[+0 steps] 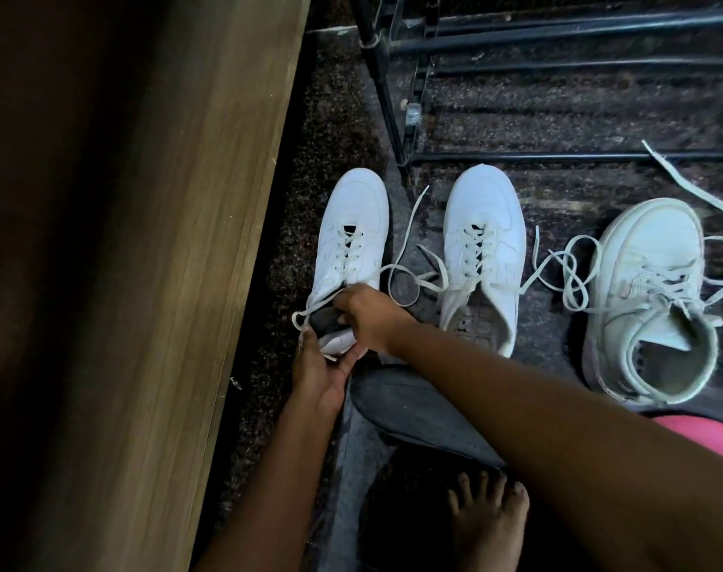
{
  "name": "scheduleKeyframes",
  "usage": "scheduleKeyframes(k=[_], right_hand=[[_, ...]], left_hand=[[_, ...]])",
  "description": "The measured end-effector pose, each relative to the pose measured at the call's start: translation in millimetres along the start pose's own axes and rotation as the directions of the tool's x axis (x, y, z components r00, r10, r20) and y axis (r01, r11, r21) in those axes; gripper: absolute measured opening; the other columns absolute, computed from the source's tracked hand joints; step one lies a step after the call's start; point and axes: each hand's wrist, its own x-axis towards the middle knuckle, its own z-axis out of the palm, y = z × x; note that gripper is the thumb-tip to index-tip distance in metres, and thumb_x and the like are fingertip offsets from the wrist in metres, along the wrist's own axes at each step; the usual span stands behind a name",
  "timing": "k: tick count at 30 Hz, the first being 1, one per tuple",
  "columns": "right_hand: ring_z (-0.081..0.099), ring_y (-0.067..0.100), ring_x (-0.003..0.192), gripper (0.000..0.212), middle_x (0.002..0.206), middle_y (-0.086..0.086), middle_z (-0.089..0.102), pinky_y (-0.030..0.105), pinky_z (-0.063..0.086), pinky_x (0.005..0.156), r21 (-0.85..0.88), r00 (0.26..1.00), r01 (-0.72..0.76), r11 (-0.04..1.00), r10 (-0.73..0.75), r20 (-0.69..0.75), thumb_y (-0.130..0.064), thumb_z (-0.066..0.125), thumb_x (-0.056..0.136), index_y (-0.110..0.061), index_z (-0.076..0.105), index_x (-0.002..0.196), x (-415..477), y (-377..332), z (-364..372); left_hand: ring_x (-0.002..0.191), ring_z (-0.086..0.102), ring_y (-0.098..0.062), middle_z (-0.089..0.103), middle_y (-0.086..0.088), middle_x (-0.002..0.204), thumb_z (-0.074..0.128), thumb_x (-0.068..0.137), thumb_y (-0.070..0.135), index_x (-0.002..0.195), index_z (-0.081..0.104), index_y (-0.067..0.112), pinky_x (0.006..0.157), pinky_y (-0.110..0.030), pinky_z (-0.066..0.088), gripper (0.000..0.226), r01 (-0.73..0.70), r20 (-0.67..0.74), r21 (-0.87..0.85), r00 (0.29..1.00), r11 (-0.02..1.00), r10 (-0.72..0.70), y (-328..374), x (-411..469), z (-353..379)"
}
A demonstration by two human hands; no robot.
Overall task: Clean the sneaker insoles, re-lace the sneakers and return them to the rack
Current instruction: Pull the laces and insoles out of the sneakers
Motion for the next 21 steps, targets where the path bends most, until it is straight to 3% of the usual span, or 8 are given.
scheduleKeyframes(k=[3,7,10,12,14,18,21], right_hand=[[0.053,0.034,0.108,0.025,0.113,0.021,0.060,0.035,0.039,0.088,0.069,0.999,-0.003,0.998,0.005,-0.032,-0.001,0.051,0.088,0.004,0.061,0.111,-2.4,-0.1,-0.1],[0.054,0.034,0.104,0.019,0.110,0.023,0.059,0.033,0.040,0.082,0.079,0.999,-0.027,0.996,0.029,-0.030,-0.001,0.048,0.089,0.005,0.059,0.104,0.7,0.8,-0.6],[0.054,0.035,0.104,0.019,0.111,0.022,0.057,0.033,0.040,0.081,0.072,0.994,-0.086,0.994,0.091,-0.067,-0.001,0.044,0.091,0.003,0.057,0.104,6.3,-2.0,4.6],[0.054,0.034,0.104,0.019,0.111,0.023,0.058,0.032,0.040,0.082,0.116,0.989,-0.096,0.989,0.108,-0.100,0.000,0.044,0.090,0.004,0.057,0.104,7.8,-0.6,5.3],[0.057,0.035,0.099,0.015,0.104,0.025,0.060,0.033,0.043,0.084,0.269,0.987,-0.084,0.959,0.118,-0.112,0.002,0.047,0.090,0.006,0.058,0.099,8.7,6.4,4.4],[0.059,0.038,0.093,0.018,0.095,0.026,0.063,0.046,0.048,0.086,0.562,0.963,-0.107,0.820,0.225,-0.145,-0.008,0.053,0.091,0.009,0.057,0.094,1.5,9.7,3.1],[0.054,0.029,0.082,0.015,0.085,0.019,0.058,0.032,0.042,0.076,0.505,0.968,0.030,0.862,0.100,-0.228,-0.006,0.049,0.087,0.008,0.056,0.086,-13.4,-4.9,4.4]], left_hand=[[0.084,0.059,-0.025,0.059,-0.013,0.098,0.039,0.101,0.025,0.130,0.049,0.001,0.061,-0.045,0.055,0.039,0.015,0.003,-0.023,1.000,1.000,-0.015,0.7,-3.1,0.8],[0.089,0.062,-0.026,0.058,-0.018,0.117,0.033,0.095,0.000,0.133,0.048,0.000,0.058,-0.038,0.059,0.040,-0.032,0.024,0.032,0.999,0.999,0.031,0.1,-0.4,-4.8],[0.096,0.061,-0.028,0.056,-0.020,0.124,0.032,0.088,-0.008,0.134,0.047,0.000,0.060,-0.037,0.059,0.049,-0.051,0.052,0.055,0.997,0.997,0.049,1.2,-1.3,-7.6],[0.095,0.060,-0.027,0.056,-0.020,0.123,0.033,0.088,-0.008,0.135,0.045,-0.001,0.061,-0.039,0.060,0.048,-0.046,0.052,0.049,0.998,0.998,0.043,1.5,-0.5,-7.9],[0.095,0.060,-0.027,0.055,-0.020,0.126,0.036,0.090,-0.006,0.135,0.045,-0.001,0.065,-0.041,0.059,0.046,-0.031,0.038,0.044,0.999,0.999,0.029,1.2,2.3,-8.0],[0.094,0.061,-0.024,0.058,-0.013,0.121,0.041,0.095,0.004,0.132,0.049,0.003,0.067,-0.040,0.059,0.038,-0.035,0.029,0.082,0.999,0.996,0.033,-0.7,6.9,-6.3],[0.089,0.061,-0.015,0.061,-0.004,0.110,0.039,0.099,0.013,0.125,0.052,0.013,0.061,-0.034,0.057,0.029,-0.042,0.020,0.128,0.999,0.991,0.040,-2.8,10.5,-3.1]])
